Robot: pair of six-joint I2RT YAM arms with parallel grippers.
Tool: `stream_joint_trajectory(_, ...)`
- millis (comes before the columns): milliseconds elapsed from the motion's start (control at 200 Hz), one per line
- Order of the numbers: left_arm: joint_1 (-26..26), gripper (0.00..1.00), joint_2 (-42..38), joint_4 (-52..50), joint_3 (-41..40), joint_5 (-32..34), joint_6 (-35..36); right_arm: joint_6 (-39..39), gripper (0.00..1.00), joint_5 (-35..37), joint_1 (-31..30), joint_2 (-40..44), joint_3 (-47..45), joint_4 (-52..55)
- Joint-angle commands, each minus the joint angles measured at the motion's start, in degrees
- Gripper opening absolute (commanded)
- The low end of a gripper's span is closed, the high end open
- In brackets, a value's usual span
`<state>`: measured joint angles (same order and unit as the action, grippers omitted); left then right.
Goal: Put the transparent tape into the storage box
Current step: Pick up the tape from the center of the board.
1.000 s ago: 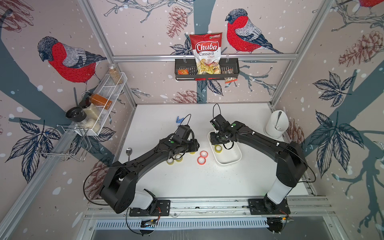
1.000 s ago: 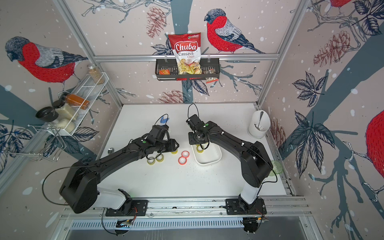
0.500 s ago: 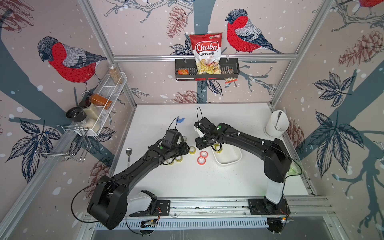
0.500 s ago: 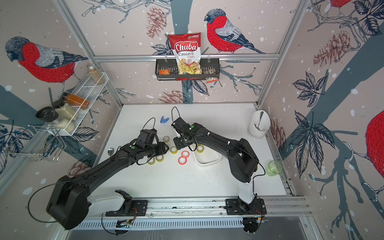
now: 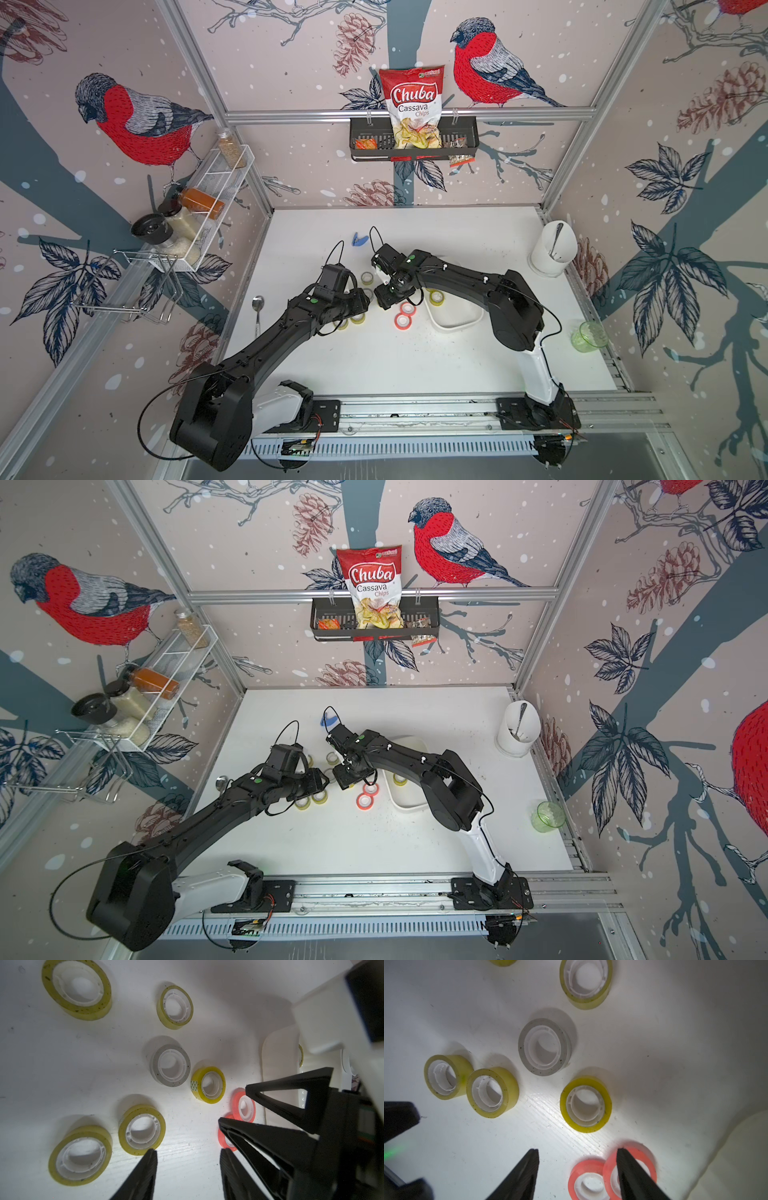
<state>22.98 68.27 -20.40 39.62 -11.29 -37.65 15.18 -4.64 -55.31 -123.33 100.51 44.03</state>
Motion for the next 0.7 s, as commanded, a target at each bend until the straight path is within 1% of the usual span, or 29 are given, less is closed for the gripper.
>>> stream_joint_trajectory(0, -0.39, 0.54, -0.22, 0.13, -0.40, -0.83, -0.10, -0.17, 0.66, 0.79, -0.42, -1.96, 1.80, 2.36)
stream_joint_trajectory(115, -0.48, 0.54, -0.23, 0.35, -0.49, -1.03, -0.21, 1.21, 0.68, 1.73, -0.48, -3.78, 3.32, 3.15)
stream_joint_trajectory(315, -0.61, 0.54, -0.42, 0.60, -0.40, -1.02, -0.20, 3.24, 0.68, 3.94, -0.35, -6.59, 5.80, 4.12)
stream_joint_trajectory(695, -1.14, 0.54, -0.35, 0.53, -0.65, -0.97, -0.33, 4.73, 0.59, 4.19, 0.10, -10.59, 9.18, 4.21)
